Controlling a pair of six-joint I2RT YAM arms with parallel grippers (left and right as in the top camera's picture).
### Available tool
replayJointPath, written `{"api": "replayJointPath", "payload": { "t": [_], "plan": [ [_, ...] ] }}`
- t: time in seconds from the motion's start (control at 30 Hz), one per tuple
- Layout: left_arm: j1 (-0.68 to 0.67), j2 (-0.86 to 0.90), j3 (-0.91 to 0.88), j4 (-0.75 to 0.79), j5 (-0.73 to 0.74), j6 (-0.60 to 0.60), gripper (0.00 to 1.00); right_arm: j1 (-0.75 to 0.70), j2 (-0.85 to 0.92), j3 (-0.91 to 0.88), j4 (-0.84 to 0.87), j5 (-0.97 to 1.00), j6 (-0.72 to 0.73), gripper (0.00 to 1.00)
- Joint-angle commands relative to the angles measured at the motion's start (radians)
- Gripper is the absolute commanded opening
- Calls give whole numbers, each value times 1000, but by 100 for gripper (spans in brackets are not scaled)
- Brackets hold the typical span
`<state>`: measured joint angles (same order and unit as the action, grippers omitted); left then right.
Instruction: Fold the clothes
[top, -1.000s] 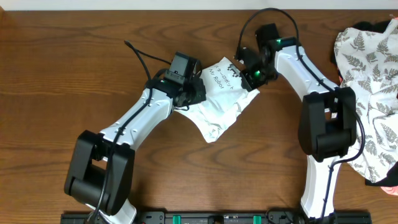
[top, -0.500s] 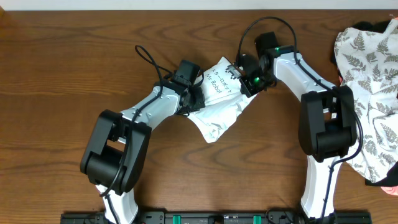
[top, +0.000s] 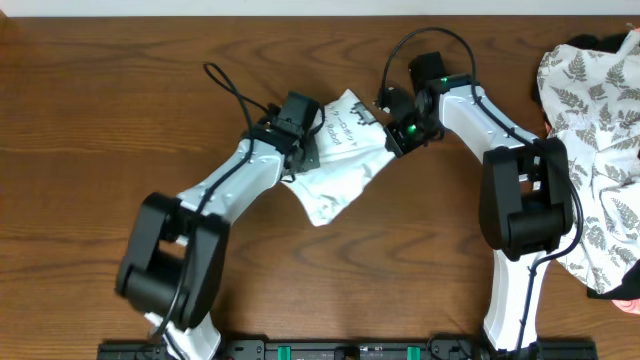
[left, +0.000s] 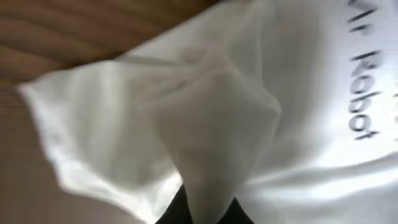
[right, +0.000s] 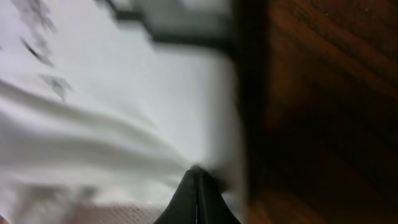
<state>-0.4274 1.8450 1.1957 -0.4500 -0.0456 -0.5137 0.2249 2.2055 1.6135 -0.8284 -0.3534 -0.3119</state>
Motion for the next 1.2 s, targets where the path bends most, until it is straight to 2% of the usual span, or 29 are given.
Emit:
{"api": "replayJointPath", "payload": {
  "t": [0.0, 0.17, 0.33, 0.47, 0.73, 0.97, 1.17],
  "plan": [
    [10, -42, 20, -35, -187, 28, 9, 3, -11, -12, 3, 10, -18, 1],
    [2, -41, 20, -39, -185, 30, 10, 3, -11, -12, 22, 3, -18, 1],
    [-16, -41, 19, -39, -183, 30, 10, 3, -24, 15, 40, -119, -18, 1],
    [-19, -37, 18, -39, -183, 30, 11, 9, -34, 58, 55, -121, 5, 1],
    [-19, -32, 1, -39, -183, 29, 10, 68, -27, 68, 195, -121, 40, 1],
    [-19, -31, 1, -35, -183, 22, 10, 163, 2, 67, 299, 2, 65, 1],
    [-19, -4, 1, -34, -183, 22, 10, 192, 23, 67, 305, 55, 66, 1]
  ]
}}
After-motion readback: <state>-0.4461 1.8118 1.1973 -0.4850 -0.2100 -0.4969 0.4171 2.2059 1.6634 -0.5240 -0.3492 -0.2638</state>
